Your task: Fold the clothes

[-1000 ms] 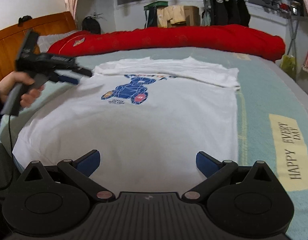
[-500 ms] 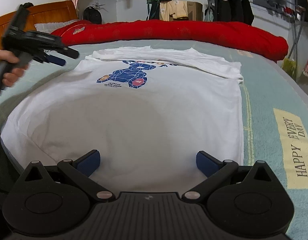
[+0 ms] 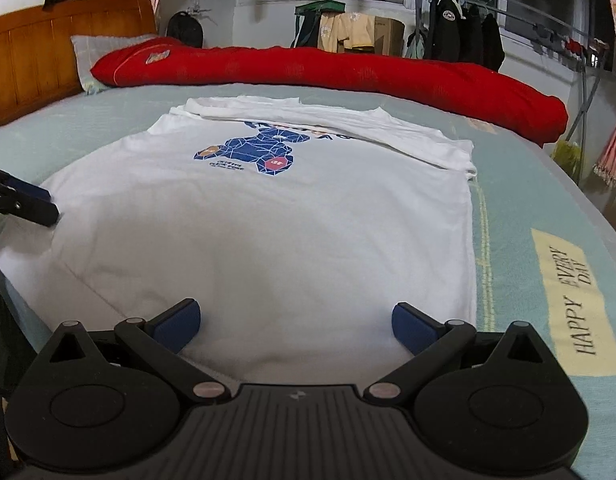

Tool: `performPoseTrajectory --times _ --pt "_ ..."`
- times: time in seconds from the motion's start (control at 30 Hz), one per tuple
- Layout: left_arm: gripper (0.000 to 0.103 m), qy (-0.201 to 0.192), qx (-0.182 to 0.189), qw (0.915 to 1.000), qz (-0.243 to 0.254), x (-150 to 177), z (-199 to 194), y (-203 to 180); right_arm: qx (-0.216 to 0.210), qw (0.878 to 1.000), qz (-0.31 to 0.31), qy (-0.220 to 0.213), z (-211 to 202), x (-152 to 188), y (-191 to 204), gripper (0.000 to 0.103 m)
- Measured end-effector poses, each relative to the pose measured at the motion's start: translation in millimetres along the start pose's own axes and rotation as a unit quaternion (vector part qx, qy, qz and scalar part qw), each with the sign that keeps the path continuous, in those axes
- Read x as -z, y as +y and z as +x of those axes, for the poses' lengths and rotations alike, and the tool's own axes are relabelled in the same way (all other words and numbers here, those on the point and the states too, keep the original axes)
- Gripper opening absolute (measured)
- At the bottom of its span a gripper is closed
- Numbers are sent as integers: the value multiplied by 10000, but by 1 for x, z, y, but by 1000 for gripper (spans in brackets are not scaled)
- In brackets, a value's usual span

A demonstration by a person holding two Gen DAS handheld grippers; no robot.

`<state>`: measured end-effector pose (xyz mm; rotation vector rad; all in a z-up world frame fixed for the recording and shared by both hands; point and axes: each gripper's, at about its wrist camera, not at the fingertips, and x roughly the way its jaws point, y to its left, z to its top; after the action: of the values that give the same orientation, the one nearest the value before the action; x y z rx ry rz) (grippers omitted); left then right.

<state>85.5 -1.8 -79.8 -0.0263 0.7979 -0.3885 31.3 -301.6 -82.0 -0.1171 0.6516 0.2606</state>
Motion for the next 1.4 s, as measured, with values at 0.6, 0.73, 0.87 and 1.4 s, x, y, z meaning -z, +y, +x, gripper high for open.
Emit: performPoseTrajectory --times 0.6,0.73,0.87,1.4 --pt "88 -59 477 9987 151 5 9 -45 -166 9998 52 60 -31 18 -8 103" --pt "88 -133 405 9977 519 3 6 -58 -217 9998 -30 -32 -35 8 -2 103" --pt "88 -11 525 9981 324 9 18 -54 -150 9994 -282 156 -23 4 12 103" --pt "88 -79 -133 9575 2881 31 -12 -96 -311 9788 -2025 13 -45 8 47 103"
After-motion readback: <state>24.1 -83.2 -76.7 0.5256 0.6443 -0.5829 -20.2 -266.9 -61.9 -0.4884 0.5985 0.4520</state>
